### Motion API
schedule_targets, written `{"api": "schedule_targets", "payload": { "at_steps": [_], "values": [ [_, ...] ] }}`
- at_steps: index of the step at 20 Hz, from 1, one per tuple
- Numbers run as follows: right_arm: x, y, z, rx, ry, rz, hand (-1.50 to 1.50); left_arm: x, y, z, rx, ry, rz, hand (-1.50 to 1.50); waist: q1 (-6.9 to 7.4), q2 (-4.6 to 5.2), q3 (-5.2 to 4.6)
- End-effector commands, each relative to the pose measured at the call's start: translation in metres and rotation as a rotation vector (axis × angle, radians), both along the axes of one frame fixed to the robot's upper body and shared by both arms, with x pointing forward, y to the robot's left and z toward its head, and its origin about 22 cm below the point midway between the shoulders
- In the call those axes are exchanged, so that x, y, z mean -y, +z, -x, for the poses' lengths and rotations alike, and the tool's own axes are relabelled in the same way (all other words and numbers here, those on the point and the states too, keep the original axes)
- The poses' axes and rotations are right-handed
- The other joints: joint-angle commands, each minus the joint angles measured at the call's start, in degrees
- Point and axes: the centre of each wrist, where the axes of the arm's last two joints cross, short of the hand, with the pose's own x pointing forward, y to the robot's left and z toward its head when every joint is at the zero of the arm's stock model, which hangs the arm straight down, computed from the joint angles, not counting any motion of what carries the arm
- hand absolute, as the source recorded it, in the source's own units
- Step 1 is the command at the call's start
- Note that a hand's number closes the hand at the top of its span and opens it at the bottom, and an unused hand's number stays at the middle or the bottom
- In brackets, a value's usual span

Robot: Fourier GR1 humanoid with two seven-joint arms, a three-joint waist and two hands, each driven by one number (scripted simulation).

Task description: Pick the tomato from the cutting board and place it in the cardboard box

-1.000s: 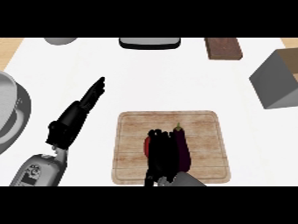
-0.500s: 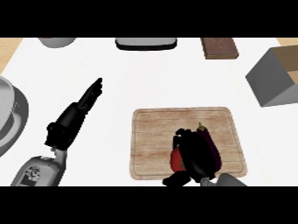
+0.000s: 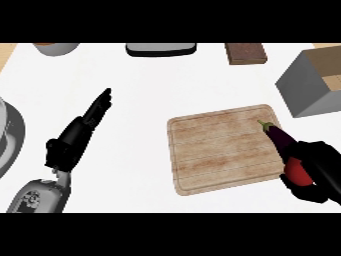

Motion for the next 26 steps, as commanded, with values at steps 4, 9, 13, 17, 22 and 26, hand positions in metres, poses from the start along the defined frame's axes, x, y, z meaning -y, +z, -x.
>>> {"api": "schedule_targets", "payload": {
  "at_steps": [4, 9, 13, 17, 22, 26],
  "values": [
    [0.09, 0.069, 0.012, 0.158, 0.079, -0.094, 1.5, 0.0, -0.01, 0.006, -0.005, 0.005, -0.004, 0.0, -0.04, 0.05, -0.17],
    [0.112, 0.113, 0.022, 0.162, 0.182, -0.215, 1.5, -0.017, 0.002, 0.004, -0.012, 0.029, -0.011, 0.0, -1.52, -0.6, -0.23],
    [0.13, 0.147, 0.021, 0.227, 0.161, -0.338, 1.5, -0.006, -0.003, 0.011, -0.032, 0.046, 0.001, 0.0, -2.14, -0.85, -0.27],
    [0.16, 0.176, 0.025, 0.247, 0.075, -0.447, 1.5, -0.014, -0.006, 0.006, -0.012, 0.025, -0.006, 0.0, -1.65, -0.55, -0.33],
    [0.187, 0.202, 0.031, 0.273, -0.043, -0.453, 1.5, -0.001, 0.006, 0.014, -0.006, -0.006, -0.007, 0.0, 1.01, -0.13, -0.29],
    [0.196, 0.213, 0.026, 0.314, -0.106, -0.454, 1.5, -0.008, -0.012, -0.005, 0.004, -0.041, -0.001, 0.0, 2.16, 0.37, -0.29]
  ]
}}
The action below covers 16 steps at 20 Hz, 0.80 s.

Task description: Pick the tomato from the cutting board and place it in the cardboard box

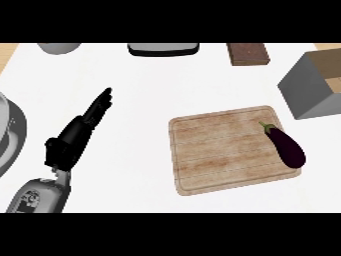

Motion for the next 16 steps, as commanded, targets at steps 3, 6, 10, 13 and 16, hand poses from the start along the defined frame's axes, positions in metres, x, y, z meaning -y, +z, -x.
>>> {"api": "schedule_targets", "payload": {
  "at_steps": [3, 6, 10, 13, 16],
  "values": [
    [0.003, 0.025, -0.009, 0.003, -0.07, -0.054, 1.5, 0.02, -0.001, 0.0, 0.008, -0.027, 0.002, 0.0, 1.73, 0.31, 0.04],
    [0.009, 0.041, -0.019, -0.002, -0.096, -0.063, 1.5, 0.008, -0.006, -0.005, 0.013, -0.049, 0.003, 0.0, 2.47, 0.53, 0.05],
    [-0.008, 0.002, -0.036, -0.026, -0.09, -0.09, 1.5, 0.028, -0.011, 0.001, 0.006, -0.068, 0.0, 0.0, 3.11, 0.67, 0.08],
    [0.009, 0.022, -0.051, -0.016, -0.13, -0.094, 1.5, 0.018, 0.002, -0.011, 0.028, -0.068, 0.023, 0.0, 3.76, 0.86, 0.09],
    [-0.003, 0.032, -0.064, -0.03, -0.149, -0.075, 1.5, 0.027, -0.002, -0.022, 0.003, -0.061, -0.017, 0.0, 2.91, 0.71, 0.05]
  ]
}}
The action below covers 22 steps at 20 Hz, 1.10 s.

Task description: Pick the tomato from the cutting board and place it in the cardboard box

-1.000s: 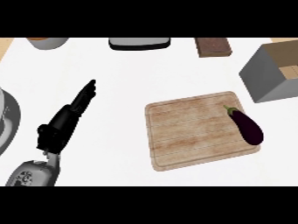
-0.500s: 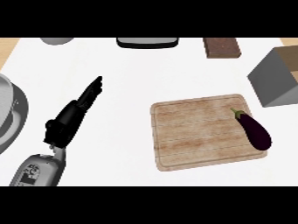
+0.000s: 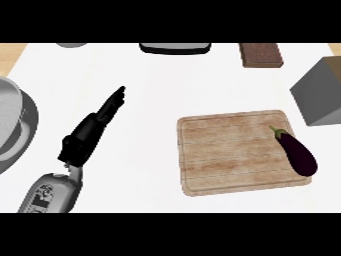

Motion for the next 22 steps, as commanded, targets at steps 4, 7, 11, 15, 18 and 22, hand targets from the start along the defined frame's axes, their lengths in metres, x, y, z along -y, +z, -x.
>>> {"api": "schedule_targets", "payload": {
  "at_steps": [4, 7, 11, 15, 18, 22],
  "values": [
    [-0.007, -0.022, -0.043, -0.006, -0.075, 0.087, 1.5, 0.008, 0.01, 0.001, 0.021, -0.013, -0.005, 0.0, 1.08, 0.14, 0.03],
    [-0.005, -0.033, -0.061, -0.03, -0.073, 0.106, 1.5, 0.011, 0.005, 0.001, 0.002, -0.02, -0.007, 0.0, 1.05, 0.22, 0.05],
    [-0.015, -0.07, -0.081, -0.063, -0.06, 0.152, 1.5, 0.008, 0.013, 0.009, 0.024, -0.015, 0.006, 0.0, 0.89, 0.08, 0.07],
    [-0.025, -0.091, -0.103, -0.134, -0.093, 0.152, 1.5, 0.009, -0.001, -0.002, 0.01, -0.019, 0.009, 0.0, 0.64, 0.26, 0.06],
    [-0.02, -0.113, -0.102, -0.232, -0.126, -0.036, -1.5, 0.01, 0.003, -0.012, 0.026, 0.0, 0.003, 0.0, 0.74, 0.62, 0.12],
    [-0.026, -0.141, -0.107, -0.313, -0.096, -0.083, -1.5, -0.004, -0.003, -0.009, 0.005, -0.018, 0.002, 0.0, 0.77, 0.51, 0.13]
  ]
}}
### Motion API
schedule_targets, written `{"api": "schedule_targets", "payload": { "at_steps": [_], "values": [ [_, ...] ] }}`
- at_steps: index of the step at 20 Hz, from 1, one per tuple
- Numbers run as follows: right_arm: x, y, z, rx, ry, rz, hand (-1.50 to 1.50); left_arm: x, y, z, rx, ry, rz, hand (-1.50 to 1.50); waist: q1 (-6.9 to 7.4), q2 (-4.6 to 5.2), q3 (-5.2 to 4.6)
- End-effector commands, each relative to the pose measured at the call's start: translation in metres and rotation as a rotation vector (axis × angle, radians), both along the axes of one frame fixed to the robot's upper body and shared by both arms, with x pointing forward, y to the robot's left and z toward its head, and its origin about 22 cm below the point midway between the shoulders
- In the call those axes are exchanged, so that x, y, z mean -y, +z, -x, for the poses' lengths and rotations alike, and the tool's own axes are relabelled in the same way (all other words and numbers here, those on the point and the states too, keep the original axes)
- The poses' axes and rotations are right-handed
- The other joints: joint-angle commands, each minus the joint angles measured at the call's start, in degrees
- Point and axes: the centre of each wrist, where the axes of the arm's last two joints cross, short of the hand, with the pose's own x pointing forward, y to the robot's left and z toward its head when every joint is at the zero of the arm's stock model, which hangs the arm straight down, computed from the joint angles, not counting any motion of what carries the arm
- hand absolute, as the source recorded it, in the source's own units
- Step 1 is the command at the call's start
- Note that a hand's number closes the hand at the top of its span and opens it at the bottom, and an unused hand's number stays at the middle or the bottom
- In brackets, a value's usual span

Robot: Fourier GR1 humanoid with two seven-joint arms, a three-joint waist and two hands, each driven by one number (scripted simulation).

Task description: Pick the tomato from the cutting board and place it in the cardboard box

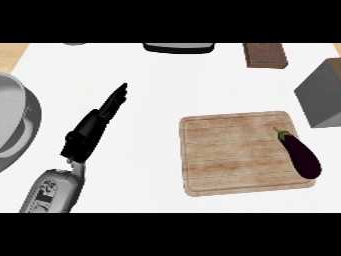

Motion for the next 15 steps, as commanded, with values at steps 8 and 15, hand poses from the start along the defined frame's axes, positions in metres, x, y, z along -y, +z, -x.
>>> {"api": "schedule_targets", "payload": {
  "at_steps": [8, 15],
  "values": [
    [0.015, -0.013, 0.001, 0.183, 0.017, -0.424, -1.5, -0.001, 0.01, 0.003, 0.015, 0.008, -0.008, 0.0, -0.02, 0.06, 0.29],
    [0.058, -0.006, 0.037, 0.311, -0.037, -0.729, -1.5, 0.004, 0.002, 0.002, -0.004, -0.003, 0.011, 0.0, -0.41, 0.42, 0.34]
  ]
}}
